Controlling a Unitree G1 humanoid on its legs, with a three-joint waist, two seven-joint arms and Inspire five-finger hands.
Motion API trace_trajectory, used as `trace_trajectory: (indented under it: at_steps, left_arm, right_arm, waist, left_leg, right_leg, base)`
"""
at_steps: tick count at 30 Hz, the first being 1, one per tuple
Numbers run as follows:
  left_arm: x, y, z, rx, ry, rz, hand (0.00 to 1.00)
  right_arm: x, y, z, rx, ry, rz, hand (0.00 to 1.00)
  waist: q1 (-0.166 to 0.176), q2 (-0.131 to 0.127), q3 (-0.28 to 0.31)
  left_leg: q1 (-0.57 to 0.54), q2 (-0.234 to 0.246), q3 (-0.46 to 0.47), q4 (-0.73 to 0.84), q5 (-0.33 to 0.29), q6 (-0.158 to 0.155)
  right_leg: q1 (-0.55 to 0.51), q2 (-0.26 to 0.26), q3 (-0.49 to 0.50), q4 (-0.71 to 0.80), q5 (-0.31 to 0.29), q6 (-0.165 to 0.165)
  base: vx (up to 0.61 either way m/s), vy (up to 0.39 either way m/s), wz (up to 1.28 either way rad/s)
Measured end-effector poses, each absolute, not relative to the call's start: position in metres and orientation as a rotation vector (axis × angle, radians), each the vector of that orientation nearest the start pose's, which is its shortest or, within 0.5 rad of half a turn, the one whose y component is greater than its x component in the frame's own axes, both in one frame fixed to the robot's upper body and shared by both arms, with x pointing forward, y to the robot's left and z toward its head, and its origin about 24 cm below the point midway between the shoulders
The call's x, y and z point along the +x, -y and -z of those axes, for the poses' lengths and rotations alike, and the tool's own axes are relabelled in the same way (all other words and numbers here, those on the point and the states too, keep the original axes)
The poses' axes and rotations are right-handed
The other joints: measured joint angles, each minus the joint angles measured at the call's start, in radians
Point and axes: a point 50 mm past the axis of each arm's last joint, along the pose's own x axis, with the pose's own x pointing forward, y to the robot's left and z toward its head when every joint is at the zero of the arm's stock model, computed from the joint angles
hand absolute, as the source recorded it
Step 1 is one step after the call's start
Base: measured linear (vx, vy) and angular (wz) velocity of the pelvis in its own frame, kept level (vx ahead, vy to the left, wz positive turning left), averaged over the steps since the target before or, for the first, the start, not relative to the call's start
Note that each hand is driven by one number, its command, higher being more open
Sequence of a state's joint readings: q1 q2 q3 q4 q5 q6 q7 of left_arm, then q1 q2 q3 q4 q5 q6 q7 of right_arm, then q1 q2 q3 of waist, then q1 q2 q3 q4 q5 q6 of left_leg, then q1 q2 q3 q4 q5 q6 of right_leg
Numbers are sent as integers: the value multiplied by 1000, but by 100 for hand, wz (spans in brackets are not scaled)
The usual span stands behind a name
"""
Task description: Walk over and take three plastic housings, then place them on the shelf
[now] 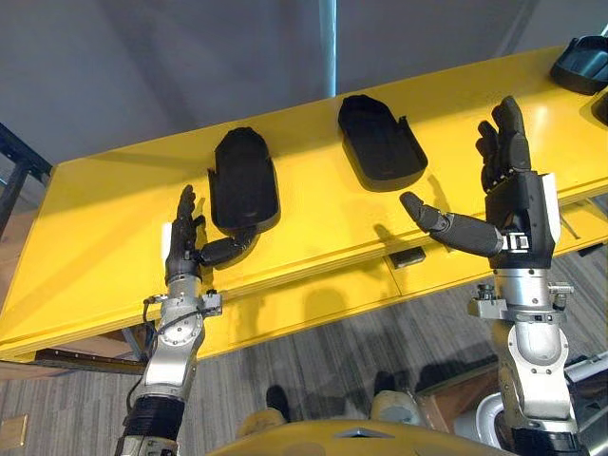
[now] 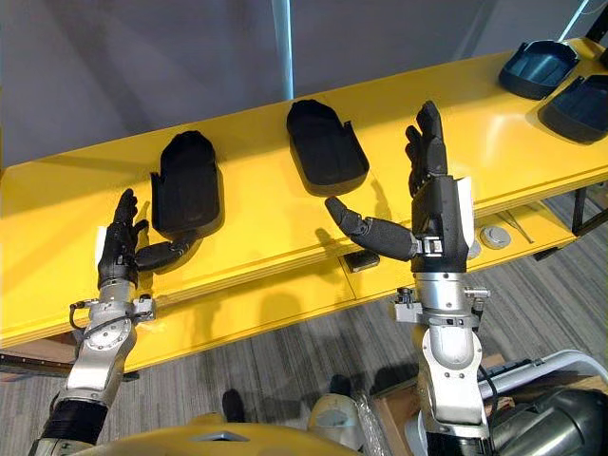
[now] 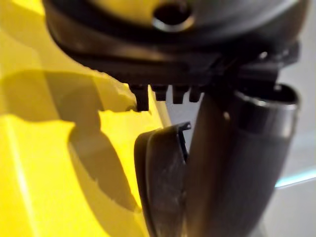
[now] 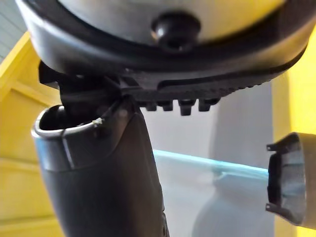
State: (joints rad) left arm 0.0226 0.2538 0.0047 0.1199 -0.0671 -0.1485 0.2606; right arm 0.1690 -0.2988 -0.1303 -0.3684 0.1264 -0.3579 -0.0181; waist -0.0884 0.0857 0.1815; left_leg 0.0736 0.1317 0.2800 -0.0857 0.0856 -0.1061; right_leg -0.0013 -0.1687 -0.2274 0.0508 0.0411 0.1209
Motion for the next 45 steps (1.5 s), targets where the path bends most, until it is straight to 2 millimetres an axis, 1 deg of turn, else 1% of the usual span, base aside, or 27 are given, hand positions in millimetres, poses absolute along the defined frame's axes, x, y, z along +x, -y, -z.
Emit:
trace_trajectory:
  at_steps: [6,10,12,18,22,24,28,30,33,34,36,37,38,40,42,45]
  left_arm:
    - [258,-213,-46,180,69,-267,100]
    - [261,-212,-50,177,83,-265,100]
    - [264,-211,-55,173,103,-264,100]
    - [265,-210,-57,172,110,-265,100]
    - [265,-210,-58,171,116,-266,100]
    - [265,-209,-65,167,144,-266,100]
    - [263,-209,-78,158,204,-275,100]
    - [257,-210,-88,153,252,-281,100]
    - [244,-211,-96,150,294,-286,100]
    - [237,-213,-100,151,310,-282,100]
    - [230,-211,-103,145,326,-270,100]
    - [223,-208,-105,121,350,-244,100]
    - [219,-207,-107,101,365,-226,100]
    - [205,-202,-115,-14,424,-139,100]
    - [201,-198,-119,-69,459,-79,100]
    - [200,-196,-122,-152,485,-23,100]
  right_arm:
    - [205,213,-140,-200,600,77,100]
    - [206,211,-142,-193,608,80,100]
    - [206,211,-141,-192,606,78,100]
    - [207,209,-140,-189,601,69,100]
    - [207,209,-140,-189,599,69,100]
    - [206,209,-139,-189,595,70,100]
    - [204,210,-135,-190,576,74,100]
    - [201,210,-131,-177,562,83,100]
    - [200,209,-128,-154,553,100,100]
    - [199,208,-127,-147,551,106,100]
    - [197,208,-125,-136,544,118,100]
    - [194,208,-124,-129,536,128,100]
    - [193,207,-124,-127,538,128,100]
    - [191,202,-127,-113,554,121,100]
    - [191,200,-128,-141,560,123,100]
    - [192,196,-127,-158,560,132,100]
  waist:
    - [-2,-16,23]
    - [-7,-15,34]
    - [-10,-15,52]
    - [-21,-16,52]
    - [-22,-15,56]
    - [-19,-16,72]
    - [-18,-15,72]
    - [-18,-15,72]
    - [-19,-14,72]
    - [-14,-14,72]
    - [-2,-14,71]
    - [6,-13,71]
    - [6,-13,71]
    - [10,-11,68]
    - [16,-6,64]
    - [29,7,38]
  left_leg:
    - [-1,-1,-1,1,-2,-1]
    - [3,-1,3,1,-7,-2]
    - [4,-1,4,1,-8,-2]
    - [7,0,10,1,-14,-4]
    - [13,0,14,1,-17,-4]
    - [24,1,17,1,-19,-5]
    - [26,3,15,1,-20,-4]
    - [26,3,14,1,-22,-5]
    - [26,3,6,1,-22,-5]
    - [28,3,1,1,-22,-5]
    - [34,2,-2,1,-23,-5]
    - [39,2,-6,0,-24,-5]
    - [39,2,-10,0,-24,-5]
    - [38,1,-22,0,-25,-4]
    - [37,1,-32,-3,-23,-4]
    - [35,2,-44,-3,-22,-5]
  right_leg:
    - [-1,0,1,0,-1,-1]
    - [-1,0,7,2,-2,-2]
    - [-1,1,9,3,-2,-3]
    - [-1,3,14,3,-5,-6]
    - [-1,3,17,8,-8,-5]
    - [0,3,22,27,-20,-6]
    - [-1,3,20,36,-29,-5]
    - [0,3,19,35,-29,-5]
    - [5,2,13,34,-30,-5]
    - [11,1,10,33,-31,-4]
    - [20,1,7,32,-34,-3]
    - [29,0,2,32,-36,-2]
    - [32,-2,-2,32,-38,0]
    - [42,-4,-18,29,-39,0]
    - [51,-4,-29,24,-39,0]
    - [63,-4,-43,15,-39,1]
  base:
    - [0,0,0]
    - [21,5,-4]
    - [0,0,0]
    - [3,0,-1]
    - [0,0,-1]
    - [-2,0,-3]
    - [0,0,0]
    - [0,0,0]
    - [22,1,7]
    - [12,1,9]
    - [3,-1,7]
    - [-2,-2,9]
    - [-4,-1,19]
    - [-9,-1,19]
    - [-13,-7,15]
    - [6,-6,13]
